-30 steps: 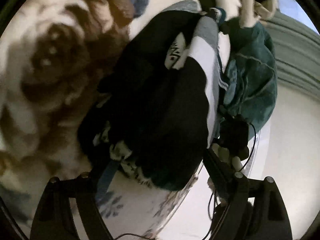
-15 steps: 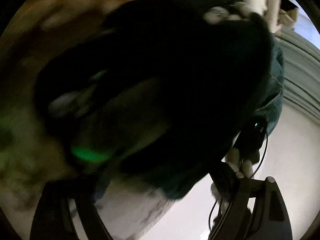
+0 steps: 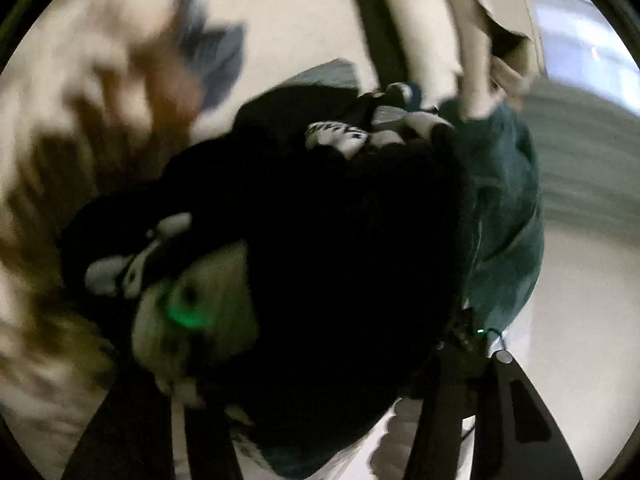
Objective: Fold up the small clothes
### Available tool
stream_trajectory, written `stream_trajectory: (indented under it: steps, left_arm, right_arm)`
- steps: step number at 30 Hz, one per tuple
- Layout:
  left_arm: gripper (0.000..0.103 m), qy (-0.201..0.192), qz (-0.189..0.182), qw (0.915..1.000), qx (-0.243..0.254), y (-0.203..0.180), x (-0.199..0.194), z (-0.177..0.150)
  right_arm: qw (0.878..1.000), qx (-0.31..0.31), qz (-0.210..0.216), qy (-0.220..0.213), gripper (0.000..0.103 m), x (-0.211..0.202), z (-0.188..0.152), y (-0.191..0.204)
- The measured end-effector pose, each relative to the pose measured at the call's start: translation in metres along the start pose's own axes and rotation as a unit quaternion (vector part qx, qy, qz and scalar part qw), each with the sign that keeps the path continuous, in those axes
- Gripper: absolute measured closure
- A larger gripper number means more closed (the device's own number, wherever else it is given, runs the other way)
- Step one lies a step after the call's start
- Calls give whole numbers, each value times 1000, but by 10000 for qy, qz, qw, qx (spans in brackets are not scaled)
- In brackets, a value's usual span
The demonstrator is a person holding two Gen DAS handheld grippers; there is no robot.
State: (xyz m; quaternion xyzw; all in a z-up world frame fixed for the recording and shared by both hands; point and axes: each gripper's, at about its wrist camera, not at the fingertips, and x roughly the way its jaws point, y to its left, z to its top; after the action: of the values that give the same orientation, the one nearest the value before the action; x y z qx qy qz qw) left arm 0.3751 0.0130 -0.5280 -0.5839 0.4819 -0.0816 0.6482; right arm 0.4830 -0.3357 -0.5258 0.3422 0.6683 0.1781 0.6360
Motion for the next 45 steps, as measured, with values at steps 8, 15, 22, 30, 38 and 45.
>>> stream_trajectory:
  steps: [8,15,22,30,38,45]
  left_arm:
    - [52,1266,929,9793,1281,4,-58,59]
    - [46,1977,1494,9533,1728,19,-79,69]
    - [23,301,2865,9256,2456,23,-163,15]
    - [0,-249,3710,9132,1665,131,-154,20]
    - [0,-224,4348,8897,1372,125,-127,27]
    - [0,-703,3815,9110,1397,90,-160,34]
  right_arm:
    - [9976,118,-56,-681,67,-1,-152,42]
    - [9943,912,-530,-123,49,72,-226,49]
    - [9925,653,-1022,148,40,-2,-210,50]
    - [9822,-150,-1812,-470,31,-31,-142,82]
    - [9694,-931,-2224,-461,17,31,-27,98]
    - [9713,-1449,-1849,-371,89,39,-17,119]
